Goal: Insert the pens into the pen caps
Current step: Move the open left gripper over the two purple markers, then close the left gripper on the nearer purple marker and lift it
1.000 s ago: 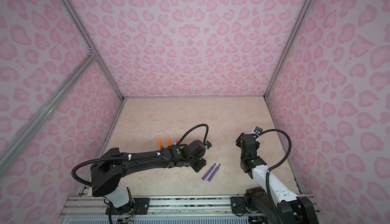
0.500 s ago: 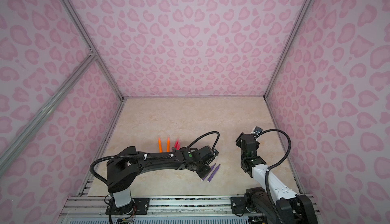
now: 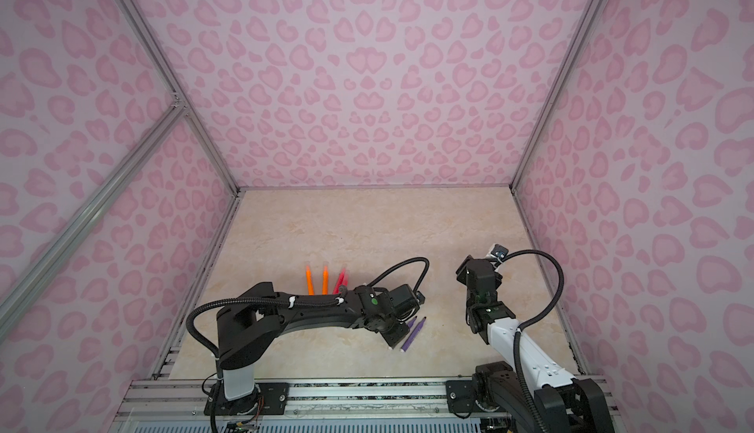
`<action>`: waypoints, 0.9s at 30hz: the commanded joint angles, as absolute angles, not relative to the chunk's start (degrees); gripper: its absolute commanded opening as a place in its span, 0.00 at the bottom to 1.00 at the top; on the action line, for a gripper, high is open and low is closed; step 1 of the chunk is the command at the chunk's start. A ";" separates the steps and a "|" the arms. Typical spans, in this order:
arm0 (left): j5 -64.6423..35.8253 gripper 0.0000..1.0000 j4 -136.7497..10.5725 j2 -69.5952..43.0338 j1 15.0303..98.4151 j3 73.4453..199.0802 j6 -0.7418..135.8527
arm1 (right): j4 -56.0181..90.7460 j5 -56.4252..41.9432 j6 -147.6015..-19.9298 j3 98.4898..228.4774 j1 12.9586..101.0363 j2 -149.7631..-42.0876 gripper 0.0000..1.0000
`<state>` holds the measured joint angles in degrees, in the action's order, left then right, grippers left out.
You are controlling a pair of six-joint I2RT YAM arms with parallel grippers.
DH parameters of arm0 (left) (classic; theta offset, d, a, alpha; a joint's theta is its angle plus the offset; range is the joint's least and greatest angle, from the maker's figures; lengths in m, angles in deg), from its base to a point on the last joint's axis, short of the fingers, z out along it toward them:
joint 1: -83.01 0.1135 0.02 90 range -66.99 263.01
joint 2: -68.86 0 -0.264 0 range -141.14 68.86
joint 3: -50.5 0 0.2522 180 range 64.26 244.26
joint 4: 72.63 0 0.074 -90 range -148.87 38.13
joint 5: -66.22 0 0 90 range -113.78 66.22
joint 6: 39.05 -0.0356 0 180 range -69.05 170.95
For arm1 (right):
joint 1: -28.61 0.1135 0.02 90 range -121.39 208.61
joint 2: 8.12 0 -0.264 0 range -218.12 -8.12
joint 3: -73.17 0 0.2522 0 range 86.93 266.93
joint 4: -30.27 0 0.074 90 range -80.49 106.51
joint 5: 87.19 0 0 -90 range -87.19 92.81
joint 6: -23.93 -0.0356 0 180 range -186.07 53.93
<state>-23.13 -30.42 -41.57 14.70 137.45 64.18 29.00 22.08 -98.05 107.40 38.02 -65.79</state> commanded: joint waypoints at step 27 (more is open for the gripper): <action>-25.89 0.44 -28.35 -46.34 14.54 140.71 64.34 | 30.17 21.87 -98.50 107.17 37.84 -65.60 0.68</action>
<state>-26.63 -28.91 -45.26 14.52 140.40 64.40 29.00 21.88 -98.05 107.40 37.87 -65.66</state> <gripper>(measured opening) 0.439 0.684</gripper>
